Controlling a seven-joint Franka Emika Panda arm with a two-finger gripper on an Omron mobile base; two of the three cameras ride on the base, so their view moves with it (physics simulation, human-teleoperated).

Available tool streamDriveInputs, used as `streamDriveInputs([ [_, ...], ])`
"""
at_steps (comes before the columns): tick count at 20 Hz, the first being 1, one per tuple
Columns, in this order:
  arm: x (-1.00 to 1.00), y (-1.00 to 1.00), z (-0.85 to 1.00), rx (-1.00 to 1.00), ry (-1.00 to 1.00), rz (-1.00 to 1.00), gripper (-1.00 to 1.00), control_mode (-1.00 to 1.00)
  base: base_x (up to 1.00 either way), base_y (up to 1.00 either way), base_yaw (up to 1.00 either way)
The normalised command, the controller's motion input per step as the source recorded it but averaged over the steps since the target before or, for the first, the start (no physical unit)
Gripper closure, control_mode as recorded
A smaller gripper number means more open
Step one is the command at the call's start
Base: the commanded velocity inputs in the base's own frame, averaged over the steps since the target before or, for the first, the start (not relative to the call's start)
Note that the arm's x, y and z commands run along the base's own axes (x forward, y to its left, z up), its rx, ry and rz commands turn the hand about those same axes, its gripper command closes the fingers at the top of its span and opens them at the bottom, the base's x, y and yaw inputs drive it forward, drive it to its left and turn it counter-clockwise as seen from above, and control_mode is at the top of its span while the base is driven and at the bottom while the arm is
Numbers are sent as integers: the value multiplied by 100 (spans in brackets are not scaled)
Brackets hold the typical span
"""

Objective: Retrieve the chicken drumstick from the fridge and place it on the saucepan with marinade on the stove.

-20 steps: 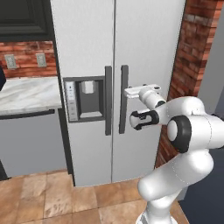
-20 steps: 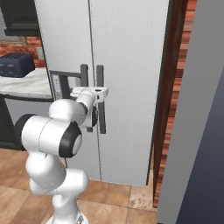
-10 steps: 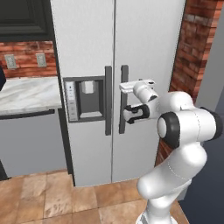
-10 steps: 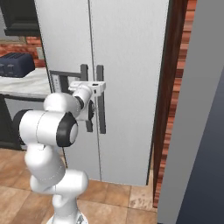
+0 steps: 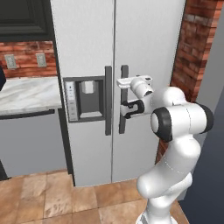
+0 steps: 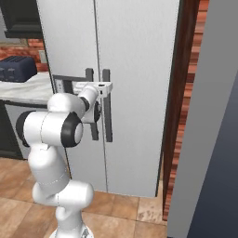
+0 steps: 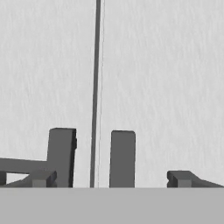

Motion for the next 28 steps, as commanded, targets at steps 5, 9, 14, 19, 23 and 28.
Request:
streamDriveInputs([
  [5,29,0,-14,0,-5,0,-100,-100,0,0,0],
  [9,26,-5,-14,0,-6,0,-100,-100,0,0,0],
  [14,31,-4,-11,0,-6,0,-100,-100,0,0,0],
  [19,31,-2,-11,0,-6,0,-100,-100,0,0,0],
  [23,29,-5,-12,0,-7,0,-100,-100,0,0,0],
  [28,31,-5,-16,0,-6,0,-100,-100,0,0,0],
])
